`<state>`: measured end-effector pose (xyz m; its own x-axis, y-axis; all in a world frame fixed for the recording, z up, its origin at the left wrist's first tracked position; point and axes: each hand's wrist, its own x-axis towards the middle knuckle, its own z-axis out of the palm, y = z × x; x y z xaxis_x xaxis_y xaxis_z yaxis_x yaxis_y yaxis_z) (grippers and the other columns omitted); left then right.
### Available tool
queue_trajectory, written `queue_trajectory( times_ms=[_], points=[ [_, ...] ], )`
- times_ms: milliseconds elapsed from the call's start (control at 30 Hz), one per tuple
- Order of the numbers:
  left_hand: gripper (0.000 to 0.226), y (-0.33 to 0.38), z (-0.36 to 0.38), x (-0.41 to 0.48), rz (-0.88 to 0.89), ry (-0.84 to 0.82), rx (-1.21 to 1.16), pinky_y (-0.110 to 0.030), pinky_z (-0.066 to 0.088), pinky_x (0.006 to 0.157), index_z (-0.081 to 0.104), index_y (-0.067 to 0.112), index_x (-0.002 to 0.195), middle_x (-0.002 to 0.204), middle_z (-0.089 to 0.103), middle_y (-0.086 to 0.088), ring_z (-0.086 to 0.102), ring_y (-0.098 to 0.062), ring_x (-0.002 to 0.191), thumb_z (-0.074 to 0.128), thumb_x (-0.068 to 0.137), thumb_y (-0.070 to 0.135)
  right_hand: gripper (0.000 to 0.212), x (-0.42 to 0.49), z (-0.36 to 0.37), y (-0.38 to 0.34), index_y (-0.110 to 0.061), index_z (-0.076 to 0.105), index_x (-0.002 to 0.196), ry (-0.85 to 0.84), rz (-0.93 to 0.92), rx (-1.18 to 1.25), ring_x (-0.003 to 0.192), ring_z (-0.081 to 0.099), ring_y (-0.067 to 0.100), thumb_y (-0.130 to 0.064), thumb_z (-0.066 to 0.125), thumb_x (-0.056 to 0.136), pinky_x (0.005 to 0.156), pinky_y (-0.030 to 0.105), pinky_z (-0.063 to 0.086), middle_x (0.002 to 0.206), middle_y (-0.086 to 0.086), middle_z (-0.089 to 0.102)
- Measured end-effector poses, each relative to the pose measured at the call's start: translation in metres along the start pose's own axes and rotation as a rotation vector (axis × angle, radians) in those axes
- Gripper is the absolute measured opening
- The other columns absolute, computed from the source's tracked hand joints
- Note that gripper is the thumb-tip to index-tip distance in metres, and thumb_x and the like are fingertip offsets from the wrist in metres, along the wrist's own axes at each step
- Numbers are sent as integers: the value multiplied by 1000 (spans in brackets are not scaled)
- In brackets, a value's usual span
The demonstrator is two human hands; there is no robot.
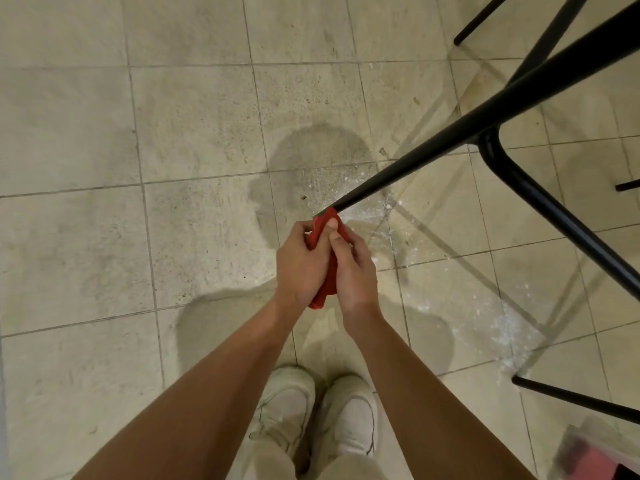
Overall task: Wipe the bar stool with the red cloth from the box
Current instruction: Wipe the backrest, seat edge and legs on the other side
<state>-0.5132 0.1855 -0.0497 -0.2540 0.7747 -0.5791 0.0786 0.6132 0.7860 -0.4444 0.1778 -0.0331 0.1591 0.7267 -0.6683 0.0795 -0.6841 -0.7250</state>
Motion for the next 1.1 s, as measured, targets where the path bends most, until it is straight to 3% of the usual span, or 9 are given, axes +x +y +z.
queue_trajectory(
  times_ms=[100,167,267,367,467,733,833,1000,1100],
  points=[
    [68,11,-9,-3,-20,-173,-13,-21,49,75,68,13,90,80,69,0,65,-10,78,16,98,55,51,-6,-3,-2,-29,45,133,38,-71,5,104,59,6,-41,62,87,93,30,50,116,-12,61],
    [75,17,-15,-3,-34,-246,-25,-11,40,76,73,21,99,89,71,2,62,-2,85,6,98,55,47,-9,-6,-5,-28,47,130,118,-88,47,103,60,9,-30,65,87,94,36,51,113,-10,61],
    [58,29,-26,3,-8,-109,-15,-3,32,70,74,24,101,89,73,6,57,8,83,21,101,47,41,-11,-15,-12,-34,48,126,254,-85,194,105,62,22,-31,62,88,88,49,54,119,-3,60],
    [36,38,-37,16,21,35,-18,-4,34,69,72,25,106,94,73,7,59,3,88,38,99,35,43,-8,-20,-23,-41,40,132,336,-214,259,114,57,20,-30,54,93,90,45,53,129,-8,52],
    [32,46,-34,23,83,-99,43,-2,35,67,68,27,114,103,69,11,57,7,88,41,97,31,37,-2,-4,-27,-33,45,133,273,-326,56,117,52,10,-30,49,96,98,41,47,127,-13,53],
    [35,39,-30,33,63,-120,53,-7,37,77,67,26,115,111,67,8,55,-3,101,37,97,30,29,45,18,5,-22,55,124,152,-150,-221,109,53,14,-29,45,98,103,40,42,118,-1,54],
    [36,33,-39,38,32,-72,1,-16,42,84,64,24,120,108,66,8,57,-5,101,38,97,36,28,47,16,7,-21,56,123,230,-230,-166,112,52,12,-25,50,96,102,33,40,118,-3,58],
    [33,17,-50,43,-13,-71,-37,-6,43,62,60,22,120,104,65,7,57,4,85,42,97,37,33,50,42,18,-19,57,125,332,-127,-94,114,55,16,-29,54,94,102,36,42,117,-5,61],
    [33,5,-51,42,-34,-88,-24,-16,46,78,60,22,119,101,66,8,59,0,92,45,95,40,33,55,45,22,-17,59,123,306,-58,-149,108,59,18,-31,55,94,100,39,46,114,0,65]
  ],
)
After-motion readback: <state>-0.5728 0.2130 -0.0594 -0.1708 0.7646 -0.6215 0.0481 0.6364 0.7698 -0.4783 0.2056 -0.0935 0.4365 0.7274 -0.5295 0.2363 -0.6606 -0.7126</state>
